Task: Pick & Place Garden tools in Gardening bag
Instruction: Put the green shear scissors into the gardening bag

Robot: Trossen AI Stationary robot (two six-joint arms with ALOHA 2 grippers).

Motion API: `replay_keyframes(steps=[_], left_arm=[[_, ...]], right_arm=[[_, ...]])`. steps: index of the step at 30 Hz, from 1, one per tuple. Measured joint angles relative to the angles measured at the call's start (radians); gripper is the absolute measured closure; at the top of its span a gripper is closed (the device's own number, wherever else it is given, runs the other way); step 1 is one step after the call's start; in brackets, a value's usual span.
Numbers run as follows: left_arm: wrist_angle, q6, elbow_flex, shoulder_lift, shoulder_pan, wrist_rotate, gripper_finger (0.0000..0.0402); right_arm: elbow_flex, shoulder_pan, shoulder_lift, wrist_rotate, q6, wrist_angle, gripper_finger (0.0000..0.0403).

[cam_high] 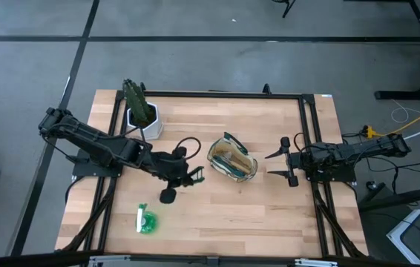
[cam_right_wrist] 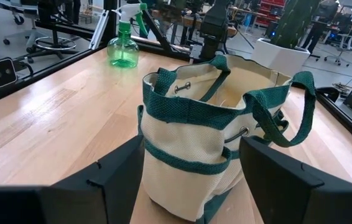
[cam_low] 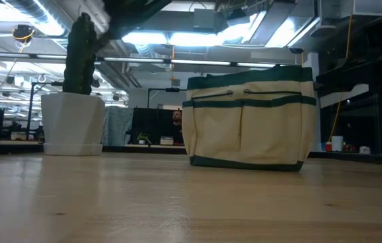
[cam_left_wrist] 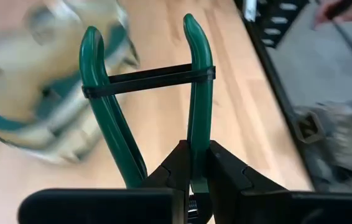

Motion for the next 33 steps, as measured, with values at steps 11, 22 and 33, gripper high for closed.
replay_keyframes(steps=[11, 22, 33], left_arm=[[0.285, 0.26, 0.0, 0.0, 0.04, -0.111, 0.0375], [0.522, 0.358, 0.0, 0.094, 0.091, -0.041, 0.0375], [0.58, 0.474, 0.146, 0.281, 0.172, -0.063, 0.0375]], right_arm=[[0.0, 0.0, 0.0, 0.0, 0.0, 0.0, 0.0138], [0.0, 0.0, 0.0, 0.001, 0.0, -0.001, 0.0138], [0.0, 0.0, 0.0, 0.001, 0.0, -0.002, 0.0138]])
